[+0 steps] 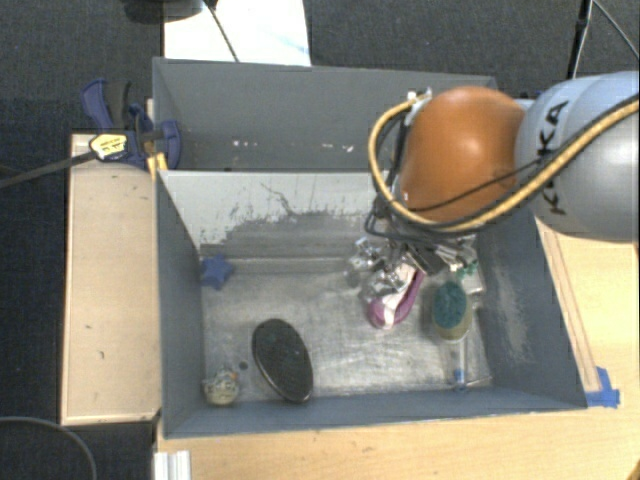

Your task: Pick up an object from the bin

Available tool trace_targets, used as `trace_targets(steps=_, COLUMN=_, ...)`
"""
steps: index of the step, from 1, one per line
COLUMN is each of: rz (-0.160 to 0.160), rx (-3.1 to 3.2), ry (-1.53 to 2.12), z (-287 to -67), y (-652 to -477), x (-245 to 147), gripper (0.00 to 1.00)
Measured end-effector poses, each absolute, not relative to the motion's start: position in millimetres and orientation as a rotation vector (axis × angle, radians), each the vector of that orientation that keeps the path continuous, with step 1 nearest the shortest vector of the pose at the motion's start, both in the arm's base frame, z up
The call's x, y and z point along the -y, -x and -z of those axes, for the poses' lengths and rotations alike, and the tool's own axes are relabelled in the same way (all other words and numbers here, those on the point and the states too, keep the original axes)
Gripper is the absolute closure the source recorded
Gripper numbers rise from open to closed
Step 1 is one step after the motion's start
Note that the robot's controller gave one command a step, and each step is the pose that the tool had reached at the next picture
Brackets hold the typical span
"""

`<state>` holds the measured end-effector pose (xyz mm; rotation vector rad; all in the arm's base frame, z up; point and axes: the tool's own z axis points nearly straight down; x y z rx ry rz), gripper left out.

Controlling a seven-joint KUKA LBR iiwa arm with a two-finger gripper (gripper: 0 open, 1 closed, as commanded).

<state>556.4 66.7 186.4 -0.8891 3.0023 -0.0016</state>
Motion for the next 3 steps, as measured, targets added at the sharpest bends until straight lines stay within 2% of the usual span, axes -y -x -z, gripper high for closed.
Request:
trace_targets(steps=1, rz=0.006, rx=-2.654, ry=1.664, z=-274.3, y=-562.7, x=-50.6, gripper=1.0)
trace_targets(steps=2, rz=-0.001, rx=-2.662, ry=1.661, z=-271.9, y=-561.6, x=-51.3, gripper=0.0)
trace_targets(steps=3, rz=-0.005, rx=-2.726, ry=1.574, z=-177.4, y=-544.7, x=0.8, gripper=0.0)
